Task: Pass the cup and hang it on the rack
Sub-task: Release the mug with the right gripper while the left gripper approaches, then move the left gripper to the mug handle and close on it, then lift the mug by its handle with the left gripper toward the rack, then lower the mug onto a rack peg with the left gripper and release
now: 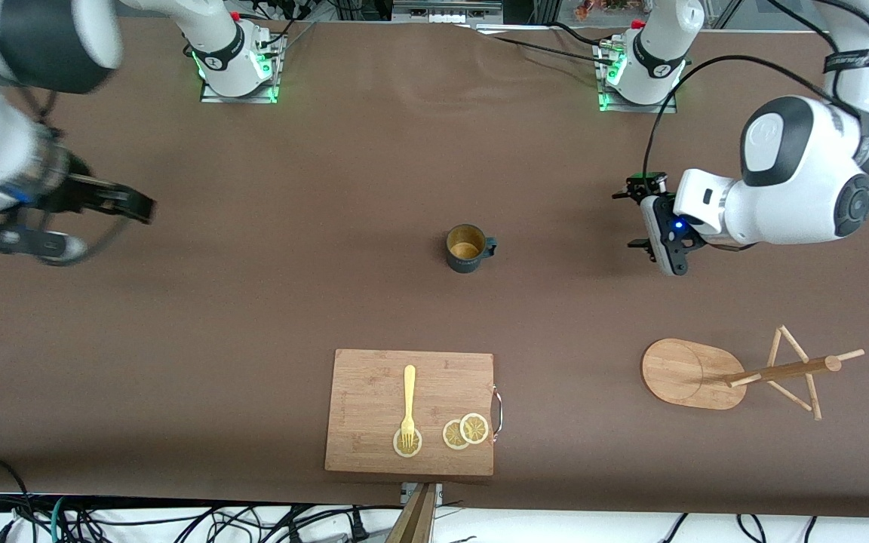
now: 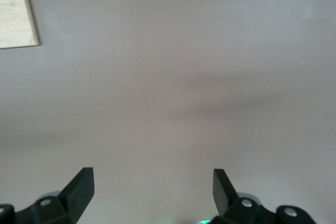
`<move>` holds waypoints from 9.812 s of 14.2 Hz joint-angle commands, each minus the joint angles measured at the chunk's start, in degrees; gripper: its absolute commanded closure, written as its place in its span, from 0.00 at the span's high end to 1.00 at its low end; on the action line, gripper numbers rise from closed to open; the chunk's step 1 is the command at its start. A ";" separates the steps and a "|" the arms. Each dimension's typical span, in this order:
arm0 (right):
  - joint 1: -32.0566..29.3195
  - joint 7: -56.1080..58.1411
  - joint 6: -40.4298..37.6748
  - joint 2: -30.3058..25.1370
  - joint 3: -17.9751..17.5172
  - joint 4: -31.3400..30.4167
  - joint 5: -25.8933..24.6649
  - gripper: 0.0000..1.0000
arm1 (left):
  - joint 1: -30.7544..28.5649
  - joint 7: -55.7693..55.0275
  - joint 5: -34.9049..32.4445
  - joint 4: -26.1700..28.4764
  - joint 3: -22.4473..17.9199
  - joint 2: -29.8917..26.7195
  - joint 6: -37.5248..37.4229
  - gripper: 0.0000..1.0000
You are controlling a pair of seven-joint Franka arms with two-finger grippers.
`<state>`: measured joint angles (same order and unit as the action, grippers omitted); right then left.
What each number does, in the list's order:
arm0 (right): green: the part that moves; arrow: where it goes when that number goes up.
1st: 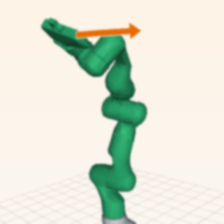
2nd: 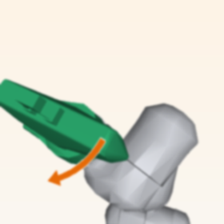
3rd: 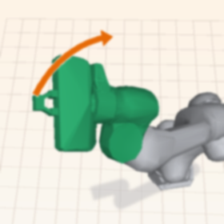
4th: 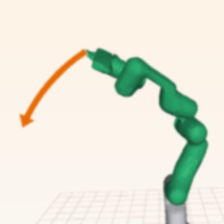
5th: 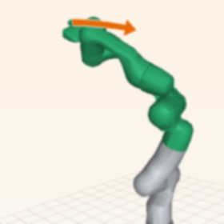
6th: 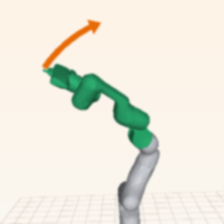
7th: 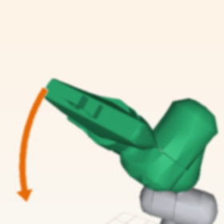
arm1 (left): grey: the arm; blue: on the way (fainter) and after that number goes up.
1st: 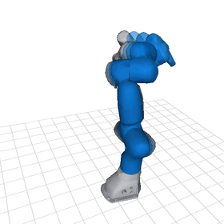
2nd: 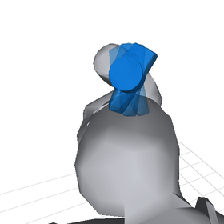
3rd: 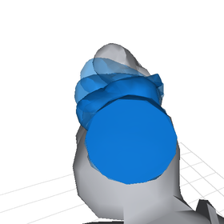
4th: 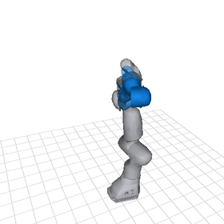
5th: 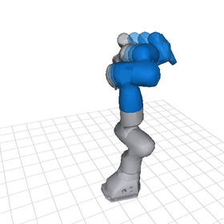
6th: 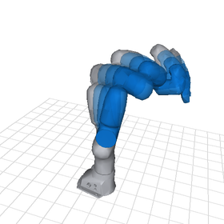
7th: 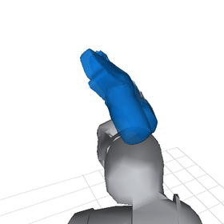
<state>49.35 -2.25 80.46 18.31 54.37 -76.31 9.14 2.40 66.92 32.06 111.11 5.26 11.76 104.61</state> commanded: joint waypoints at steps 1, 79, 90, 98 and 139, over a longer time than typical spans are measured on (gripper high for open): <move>0.66 6.90 -1.87 -0.90 3.80 -0.95 0.45 1.00 | -0.11 10.73 8.69 7.69 2.73 -2.09 7.94 1.00; -50.58 10.51 8.05 -19.10 -50.94 -16.07 -8.00 1.00 | -32.80 -30.61 44.23 10.97 -0.95 3.00 -18.30 0.00; -50.58 10.43 8.05 -19.10 -50.94 -16.07 -8.00 1.00 | -35.27 -35.98 59.16 4.65 -0.95 11.70 -20.76 0.00; -50.58 10.78 8.05 -19.10 -50.86 -16.07 -8.00 1.00 | -36.67 -35.90 61.72 -0.54 -0.95 19.26 -22.17 0.00; -50.67 11.04 8.05 -19.10 -50.77 -16.07 -8.00 1.00 | -21.94 -44.84 -12.68 -23.22 -2.53 1.62 -25.52 1.00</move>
<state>-0.61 7.95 89.38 -1.12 3.93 -93.45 0.93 -25.38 25.87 26.22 89.43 3.25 15.63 77.52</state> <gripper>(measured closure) 0.000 0.000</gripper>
